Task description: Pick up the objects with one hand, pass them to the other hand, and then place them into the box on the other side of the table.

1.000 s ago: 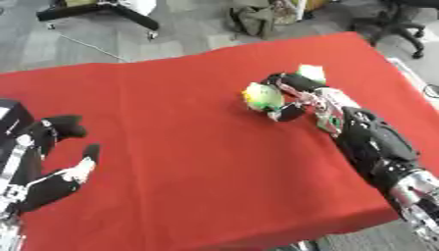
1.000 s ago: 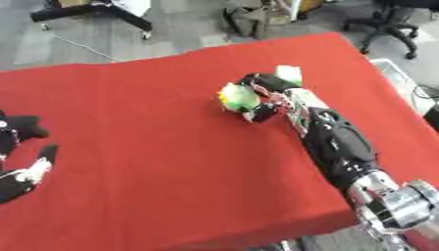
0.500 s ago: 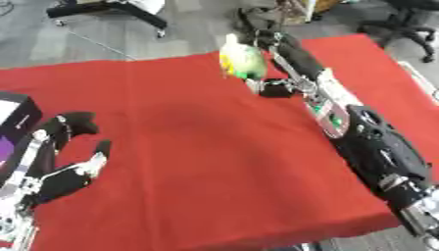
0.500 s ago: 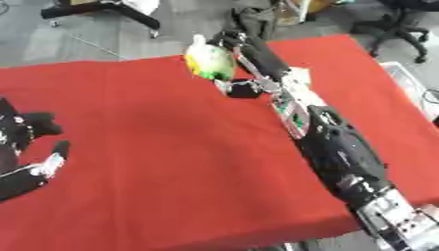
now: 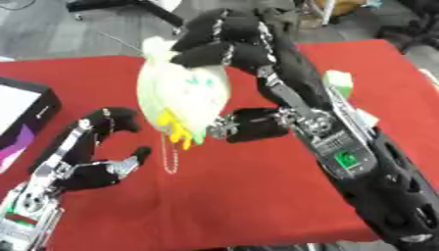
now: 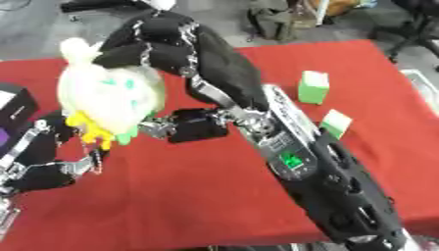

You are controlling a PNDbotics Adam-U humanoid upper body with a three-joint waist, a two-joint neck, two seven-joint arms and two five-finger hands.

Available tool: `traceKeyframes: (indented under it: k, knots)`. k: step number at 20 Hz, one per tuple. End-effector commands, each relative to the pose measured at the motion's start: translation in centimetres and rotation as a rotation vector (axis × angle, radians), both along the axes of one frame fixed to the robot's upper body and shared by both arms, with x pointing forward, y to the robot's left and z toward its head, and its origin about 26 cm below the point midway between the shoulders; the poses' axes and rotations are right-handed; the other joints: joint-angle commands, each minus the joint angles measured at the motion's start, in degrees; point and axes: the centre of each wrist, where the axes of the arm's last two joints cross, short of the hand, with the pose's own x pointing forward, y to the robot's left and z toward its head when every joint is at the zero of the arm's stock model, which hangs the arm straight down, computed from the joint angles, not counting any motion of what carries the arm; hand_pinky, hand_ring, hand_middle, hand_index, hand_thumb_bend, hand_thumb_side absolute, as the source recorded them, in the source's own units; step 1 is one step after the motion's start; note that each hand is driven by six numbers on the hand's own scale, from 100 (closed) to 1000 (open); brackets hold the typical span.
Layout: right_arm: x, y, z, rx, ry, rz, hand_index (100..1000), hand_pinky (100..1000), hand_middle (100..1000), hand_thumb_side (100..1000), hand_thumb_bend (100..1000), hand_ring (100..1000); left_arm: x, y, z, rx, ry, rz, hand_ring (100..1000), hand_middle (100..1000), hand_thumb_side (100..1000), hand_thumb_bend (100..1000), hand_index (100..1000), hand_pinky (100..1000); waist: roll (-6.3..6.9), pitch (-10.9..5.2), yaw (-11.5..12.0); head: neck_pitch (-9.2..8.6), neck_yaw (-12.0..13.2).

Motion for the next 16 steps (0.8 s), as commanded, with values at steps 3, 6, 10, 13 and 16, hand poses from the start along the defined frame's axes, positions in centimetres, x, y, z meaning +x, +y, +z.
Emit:
traceKeyframes:
  k: [3,6,10,13,16]
  knots:
    - [-0.7,0.4,0.9,-0.020,-0.021,0.053,540,741,436,100,146,609,-0.3,-0.4,1.9,-0.024,-0.032,-0.085,713,627,245,558,786,890,0.09,-0.48,0.04,-0.15,0.13]
    - [-0.6,0.3,0.9,-0.029,-0.020,0.050,542,742,436,100,140,610,-0.4,-0.4,2.1,-0.039,-0.038,-0.109,717,634,265,589,790,893,0.09,-0.38,0.02,-0.15,0.14]
    - [-0.2,-0.1,0.7,-0.034,-0.013,0.026,542,741,436,100,141,608,-0.5,-0.3,1.9,-0.034,-0.032,-0.118,718,635,269,589,792,895,0.11,-0.36,0.00,-0.15,-0.06]
    - [0.3,-0.3,0.3,-0.048,-0.008,0.001,542,740,435,100,145,606,-0.6,-0.2,1.7,-0.025,-0.026,-0.121,719,636,274,589,792,895,0.12,-0.39,0.03,-0.15,-0.49]
    - [0.9,-0.1,-0.5,-0.084,-0.004,-0.012,541,739,433,100,143,603,-0.6,-0.1,1.8,-0.007,-0.027,-0.130,721,637,279,588,794,896,0.13,-0.38,0.08,-0.15,-1.11]
